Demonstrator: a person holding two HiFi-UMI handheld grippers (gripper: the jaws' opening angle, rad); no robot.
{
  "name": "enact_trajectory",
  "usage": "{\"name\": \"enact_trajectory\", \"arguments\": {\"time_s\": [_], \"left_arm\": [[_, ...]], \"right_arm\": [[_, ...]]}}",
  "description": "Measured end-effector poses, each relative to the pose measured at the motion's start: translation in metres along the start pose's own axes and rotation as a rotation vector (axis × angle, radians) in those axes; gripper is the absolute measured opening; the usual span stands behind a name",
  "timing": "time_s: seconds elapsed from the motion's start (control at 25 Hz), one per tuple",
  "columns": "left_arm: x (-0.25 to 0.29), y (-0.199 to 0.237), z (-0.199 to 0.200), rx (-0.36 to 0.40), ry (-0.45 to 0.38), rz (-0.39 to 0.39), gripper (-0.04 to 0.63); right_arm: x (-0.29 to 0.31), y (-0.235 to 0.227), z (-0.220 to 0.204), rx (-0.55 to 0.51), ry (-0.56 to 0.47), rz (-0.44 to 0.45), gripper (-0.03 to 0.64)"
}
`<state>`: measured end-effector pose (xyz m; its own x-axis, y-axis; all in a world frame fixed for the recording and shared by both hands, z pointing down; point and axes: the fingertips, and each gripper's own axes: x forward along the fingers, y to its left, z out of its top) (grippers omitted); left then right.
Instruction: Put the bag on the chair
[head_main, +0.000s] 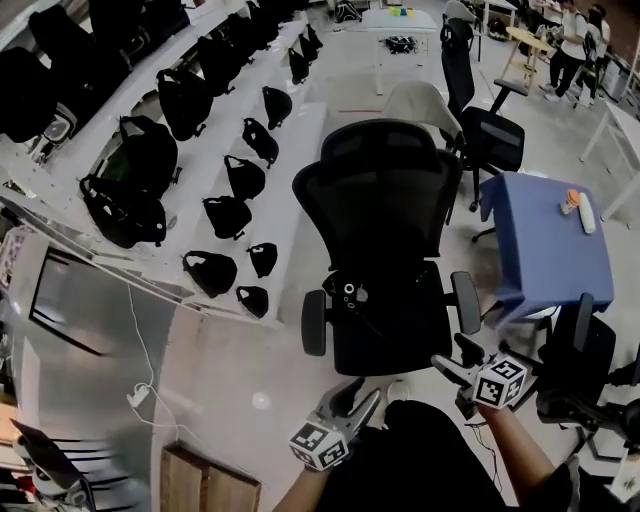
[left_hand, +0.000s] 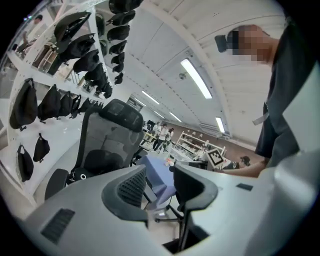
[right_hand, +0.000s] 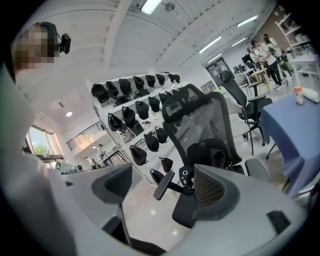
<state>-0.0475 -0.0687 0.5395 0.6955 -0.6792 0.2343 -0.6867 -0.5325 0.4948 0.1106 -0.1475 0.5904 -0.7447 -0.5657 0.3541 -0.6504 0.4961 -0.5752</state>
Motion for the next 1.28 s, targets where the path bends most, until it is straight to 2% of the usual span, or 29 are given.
{"name": "enact_trajectory", "arguments": {"time_s": [0.12, 0.24, 0.44, 0.56, 0.64, 0.8, 1.04, 1.28], "left_arm": [[-0.011, -0.018, -0.007, 0.065, 0.032, -0.027, 0.143], [-0.034, -0.028, -0.009, 0.061, 0.02, -0.041, 0.092], [-0.075, -0.018, -0.018, 0.052, -0.024, 0.035, 0.034], [-0.096, -0.017, -0.026, 0.048, -0.035, 0.049, 0.019], [-0.107, -0.02, -0.029, 0.045, -0.051, 0.05, 0.017], [-0.123, -0.028, -0.038, 0.019, -0.082, 0.043, 0.012], [-0.143, -0.048, -0.054, 0.026, -0.074, 0.017, 0.011], [-0.155, -0.052, -0.05, 0.044, -0.101, 0.081, 0.011]], "right_arm": [[-0.016, 0.033, -0.001, 0.03, -0.047, -0.009, 0.367], [-0.031, 0.073, -0.01, 0.02, -0.078, -0.036, 0.36], [-0.035, 0.134, -0.04, -0.052, -0.056, 0.001, 0.357], [-0.044, 0.162, -0.052, -0.088, -0.065, -0.007, 0.356], [-0.052, 0.176, -0.061, -0.07, -0.098, -0.007, 0.354], [-0.067, 0.193, -0.08, -0.055, -0.112, -0.036, 0.35], [-0.091, 0.204, -0.103, -0.071, -0.091, -0.097, 0.338], [-0.11, 0.19, -0.096, -0.085, -0.116, -0.117, 0.313]]}}
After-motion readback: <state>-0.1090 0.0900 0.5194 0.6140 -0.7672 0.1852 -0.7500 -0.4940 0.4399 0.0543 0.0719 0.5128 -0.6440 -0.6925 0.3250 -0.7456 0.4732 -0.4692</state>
